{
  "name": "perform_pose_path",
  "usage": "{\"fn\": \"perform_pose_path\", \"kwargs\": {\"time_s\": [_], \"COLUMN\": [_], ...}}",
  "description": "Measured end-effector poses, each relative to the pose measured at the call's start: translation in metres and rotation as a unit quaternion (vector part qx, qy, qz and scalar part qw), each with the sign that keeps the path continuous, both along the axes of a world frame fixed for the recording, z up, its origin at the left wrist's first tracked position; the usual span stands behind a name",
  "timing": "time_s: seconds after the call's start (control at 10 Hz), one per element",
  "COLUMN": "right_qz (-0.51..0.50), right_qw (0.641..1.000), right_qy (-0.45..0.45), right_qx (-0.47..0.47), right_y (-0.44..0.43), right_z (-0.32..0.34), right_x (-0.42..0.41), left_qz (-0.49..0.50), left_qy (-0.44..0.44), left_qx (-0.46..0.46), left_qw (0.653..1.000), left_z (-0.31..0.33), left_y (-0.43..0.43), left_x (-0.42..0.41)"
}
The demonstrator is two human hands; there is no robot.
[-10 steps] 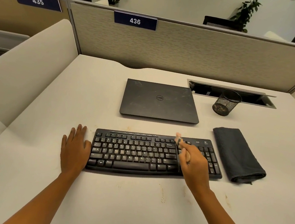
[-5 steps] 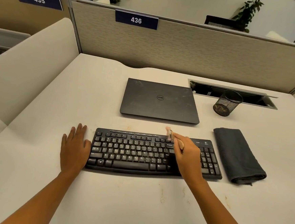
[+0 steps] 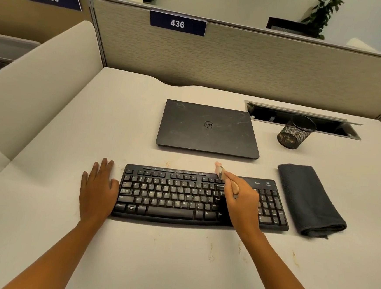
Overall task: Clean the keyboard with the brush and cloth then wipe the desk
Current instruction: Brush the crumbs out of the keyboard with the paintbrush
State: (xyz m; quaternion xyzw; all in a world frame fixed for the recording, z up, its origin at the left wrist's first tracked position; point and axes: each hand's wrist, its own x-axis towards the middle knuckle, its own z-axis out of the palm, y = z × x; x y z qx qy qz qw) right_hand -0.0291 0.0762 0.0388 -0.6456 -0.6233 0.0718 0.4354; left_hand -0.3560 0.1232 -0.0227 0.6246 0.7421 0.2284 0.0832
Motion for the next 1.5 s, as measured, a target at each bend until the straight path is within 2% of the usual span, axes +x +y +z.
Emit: {"fn": "perform_pose_path", "kwargs": {"time_s": [0.1, 0.2, 0.4, 0.6, 0.8, 1.1, 1.3, 1.5], "right_qz": [-0.027, -0.021, 0.041, -0.008, 0.031, 0.001, 0.037, 0.009], "right_qw": [0.998, 0.998, 0.999, 0.998, 0.999, 0.997, 0.997, 0.996], "right_qy": [0.04, 0.041, 0.0, 0.055, 0.044, 0.067, 0.063, 0.081], "right_qx": [0.028, 0.039, -0.013, 0.034, 0.002, 0.025, 0.009, 0.045], "right_y": [-0.003, -0.015, -0.004, -0.009, -0.005, -0.012, 0.003, -0.014], "right_z": [0.003, -0.001, -0.005, 0.002, -0.004, -0.004, -0.001, -0.004], "right_x": [0.0, -0.004, -0.015, -0.013, -0.02, -0.022, -0.028, -0.027], "left_qz": [0.0, 0.001, -0.001, -0.001, 0.0, 0.001, 0.0, 0.003], "left_qy": [-0.003, -0.003, 0.002, -0.003, -0.01, -0.011, -0.011, -0.007], "left_qx": [-0.001, -0.002, -0.004, -0.003, 0.0, 0.001, 0.0, 0.003], "left_qw": [1.0, 1.0, 1.0, 1.0, 1.0, 1.0, 1.0, 1.0], "left_z": [0.001, 0.0, 0.0, 0.001, 0.003, 0.003, 0.002, 0.001], "left_y": [0.0, 0.001, 0.001, 0.0, -0.001, -0.001, -0.001, 0.0], "left_x": [0.0, 0.0, 0.0, 0.001, 0.001, 0.001, 0.001, 0.001]}}
